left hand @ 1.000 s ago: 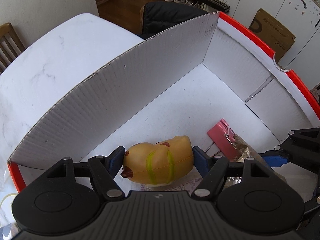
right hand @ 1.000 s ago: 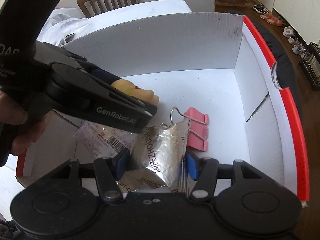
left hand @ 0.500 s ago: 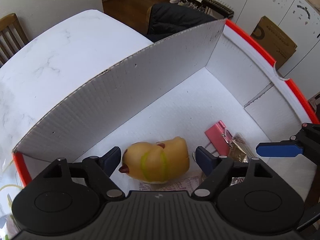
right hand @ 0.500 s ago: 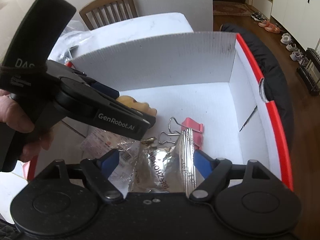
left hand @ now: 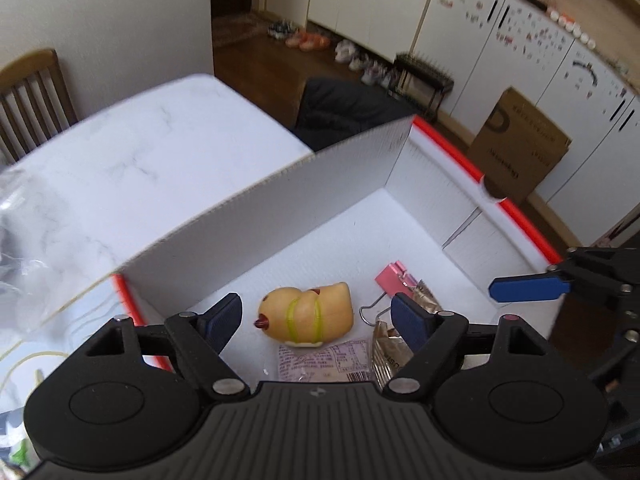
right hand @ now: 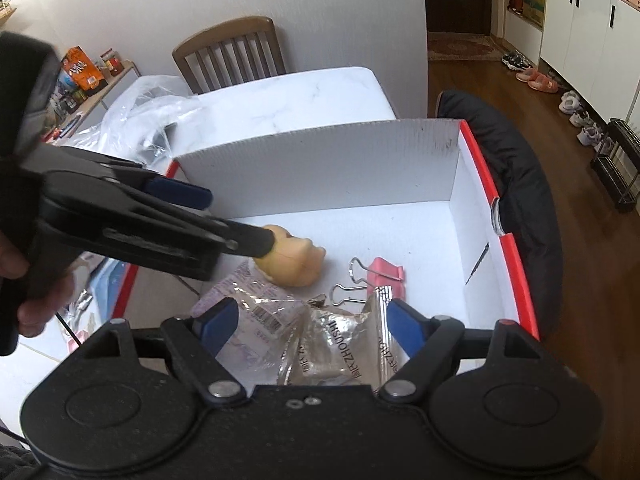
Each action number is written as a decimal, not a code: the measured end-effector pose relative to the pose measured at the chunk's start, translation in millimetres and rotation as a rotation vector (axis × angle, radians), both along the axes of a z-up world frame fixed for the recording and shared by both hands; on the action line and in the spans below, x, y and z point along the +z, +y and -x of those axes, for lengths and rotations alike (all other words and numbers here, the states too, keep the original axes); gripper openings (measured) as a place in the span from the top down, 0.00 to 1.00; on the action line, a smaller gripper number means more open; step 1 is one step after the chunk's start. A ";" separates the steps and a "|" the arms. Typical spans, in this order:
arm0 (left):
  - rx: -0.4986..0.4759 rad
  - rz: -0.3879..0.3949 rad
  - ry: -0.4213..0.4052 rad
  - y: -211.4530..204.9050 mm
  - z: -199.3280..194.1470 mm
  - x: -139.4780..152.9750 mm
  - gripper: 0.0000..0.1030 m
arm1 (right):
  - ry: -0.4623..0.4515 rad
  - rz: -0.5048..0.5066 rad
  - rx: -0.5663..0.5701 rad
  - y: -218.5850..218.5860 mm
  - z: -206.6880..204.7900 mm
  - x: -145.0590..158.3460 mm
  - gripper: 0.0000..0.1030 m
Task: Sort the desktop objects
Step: 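Release the chick toy and gold bag into the shoebox and withdraw both tools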
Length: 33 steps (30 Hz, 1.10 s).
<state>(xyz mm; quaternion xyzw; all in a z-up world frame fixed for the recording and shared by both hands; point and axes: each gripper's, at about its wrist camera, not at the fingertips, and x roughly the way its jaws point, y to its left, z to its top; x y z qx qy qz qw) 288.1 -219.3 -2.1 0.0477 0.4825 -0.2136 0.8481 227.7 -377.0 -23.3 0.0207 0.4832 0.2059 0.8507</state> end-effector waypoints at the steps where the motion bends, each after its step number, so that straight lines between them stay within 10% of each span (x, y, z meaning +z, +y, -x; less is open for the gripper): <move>1: 0.004 0.006 -0.017 3.4 5.0 5.4 0.21 | -0.005 -0.003 0.002 -1.1 5.7 4.3 0.21; 33: 0.176 0.088 -0.162 148.5 142.0 39.1 0.21 | -0.143 -0.119 0.090 96.0 58.0 43.1 0.15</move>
